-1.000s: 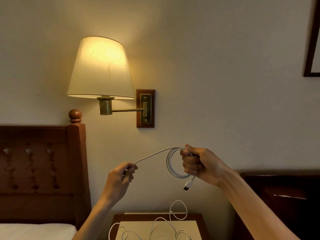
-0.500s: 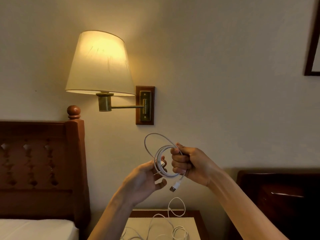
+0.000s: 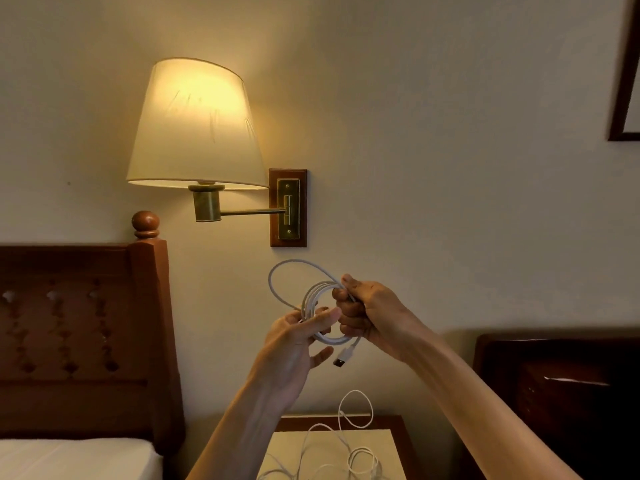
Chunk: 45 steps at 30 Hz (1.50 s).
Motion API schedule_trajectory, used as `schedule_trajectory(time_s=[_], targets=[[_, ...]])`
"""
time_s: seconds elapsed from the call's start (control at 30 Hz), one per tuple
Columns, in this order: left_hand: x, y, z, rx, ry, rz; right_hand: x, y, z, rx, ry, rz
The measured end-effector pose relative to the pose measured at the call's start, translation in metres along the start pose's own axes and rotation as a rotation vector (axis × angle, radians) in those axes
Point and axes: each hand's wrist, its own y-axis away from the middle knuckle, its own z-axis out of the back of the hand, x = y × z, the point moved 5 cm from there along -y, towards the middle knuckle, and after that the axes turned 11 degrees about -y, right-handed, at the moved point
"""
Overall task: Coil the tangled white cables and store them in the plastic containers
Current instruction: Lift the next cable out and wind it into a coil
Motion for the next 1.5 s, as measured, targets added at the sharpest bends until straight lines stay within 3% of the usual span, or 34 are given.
schedule_trajectory(time_s=[0.17,0.23,0.37,0.5,0.7,0.87,1.03,1.2,1.27,1.33,1.37,1.4,1.43,1.5], targets=[[0.003,-0.002,-0.003,-0.157,-0.078,-0.027,-0.001,-0.004,0.005,-0.057,0.066,0.053],[0.002,-0.004,-0.003,-0.25,-0.3,-0.13,-0.001,-0.005,0.005,-0.066,0.065,0.079],[-0.002,0.002,0.008,-0.658,-0.915,-0.51,0.0,-0.008,0.008,-0.097,0.065,0.1],[-0.008,0.013,0.002,-0.77,-1.137,-0.73,-0.001,-0.01,0.012,-0.108,0.027,0.085],[-0.003,0.023,-0.004,-0.658,-1.183,-1.093,0.003,-0.016,0.022,-0.125,-0.05,0.085],[0.016,0.041,-0.015,-0.486,-1.203,-1.188,0.003,-0.019,0.025,-0.125,-0.038,0.068],[0.051,0.048,-0.022,-0.288,-1.234,-1.153,0.013,-0.027,0.028,-0.117,-0.045,0.088],[0.037,0.038,-0.02,0.227,-1.371,-0.843,0.006,-0.027,0.022,0.003,0.129,0.041],[0.0,0.039,-0.007,0.18,-1.034,-0.805,0.007,-0.025,0.024,0.067,0.073,0.029],[-0.033,0.029,0.023,-0.188,-0.684,-0.765,0.011,-0.023,0.019,0.172,0.018,0.04],[-0.042,0.021,0.034,-0.357,-0.68,-0.702,0.013,-0.021,0.014,0.219,0.016,0.045],[-0.046,0.013,0.04,-0.416,-0.676,-0.58,0.014,-0.02,0.01,0.248,0.028,0.041],[-0.045,0.001,0.042,-0.359,-0.615,-0.421,0.014,-0.019,0.006,0.255,0.045,0.034],[-0.038,-0.014,0.033,-0.059,-0.351,-0.156,0.016,-0.018,0.001,0.248,0.07,0.041]])
